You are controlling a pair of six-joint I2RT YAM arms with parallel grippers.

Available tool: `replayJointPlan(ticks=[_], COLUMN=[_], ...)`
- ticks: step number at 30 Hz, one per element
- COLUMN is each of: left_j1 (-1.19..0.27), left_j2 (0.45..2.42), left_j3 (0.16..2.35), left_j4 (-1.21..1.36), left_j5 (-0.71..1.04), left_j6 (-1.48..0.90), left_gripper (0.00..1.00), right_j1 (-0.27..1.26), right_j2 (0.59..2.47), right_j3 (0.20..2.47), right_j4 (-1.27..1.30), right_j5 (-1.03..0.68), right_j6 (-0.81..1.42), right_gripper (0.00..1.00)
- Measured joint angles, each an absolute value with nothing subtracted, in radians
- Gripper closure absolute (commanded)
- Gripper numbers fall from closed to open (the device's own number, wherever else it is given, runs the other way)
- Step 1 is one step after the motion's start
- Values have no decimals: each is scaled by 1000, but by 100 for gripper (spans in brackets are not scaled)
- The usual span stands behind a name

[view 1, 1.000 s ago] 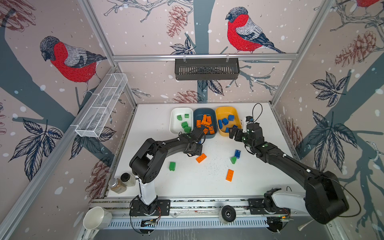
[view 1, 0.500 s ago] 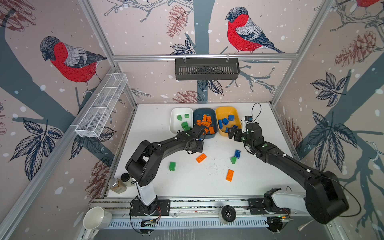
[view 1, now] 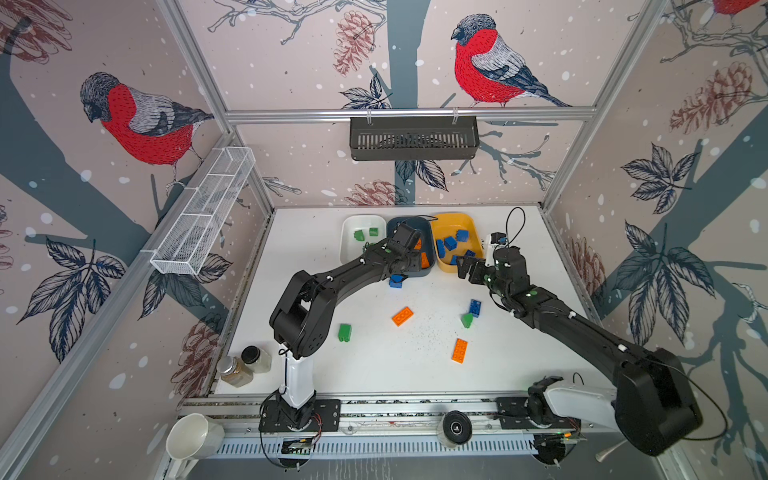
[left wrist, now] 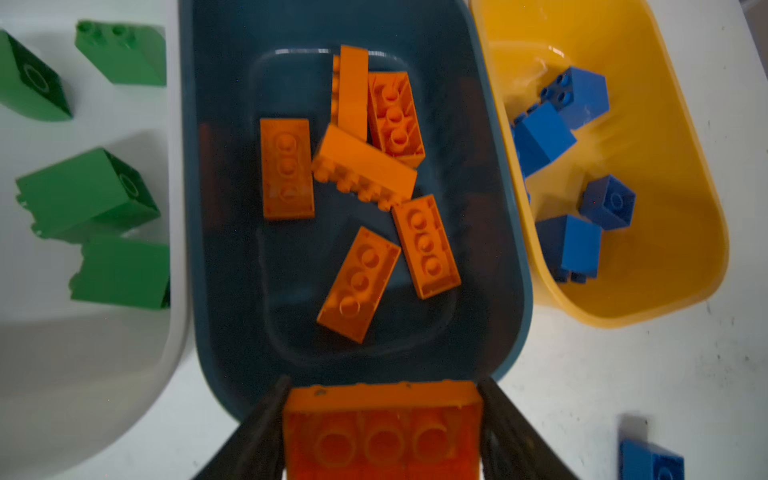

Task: Sort the legos into containers by color
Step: 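Drop the orange brick in the teal container while the right gripper lowers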

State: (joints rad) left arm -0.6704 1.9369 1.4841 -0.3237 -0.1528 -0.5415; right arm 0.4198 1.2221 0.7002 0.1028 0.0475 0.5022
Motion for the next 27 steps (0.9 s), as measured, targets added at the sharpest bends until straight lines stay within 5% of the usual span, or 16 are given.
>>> replayJointPlan(ticks=[19,22,27], left_j1=[-661,-658,-655], left_j2=[2234,2257,2279], left_j3=[1869,1886,1939], left_j4=[-371,-376,-416], left_j5=[-230,-240,-246], left_j6=[-466,-463,-445], left_gripper=[45,37,10], right_j1=[431,432,443], right_j2=[1198,1197,1225], right_j3=[632,623,625], right_j4=[41,22,-43], right_j5=[65,65,45], right_j6=[552,554,554], right_gripper=[1,6,19])
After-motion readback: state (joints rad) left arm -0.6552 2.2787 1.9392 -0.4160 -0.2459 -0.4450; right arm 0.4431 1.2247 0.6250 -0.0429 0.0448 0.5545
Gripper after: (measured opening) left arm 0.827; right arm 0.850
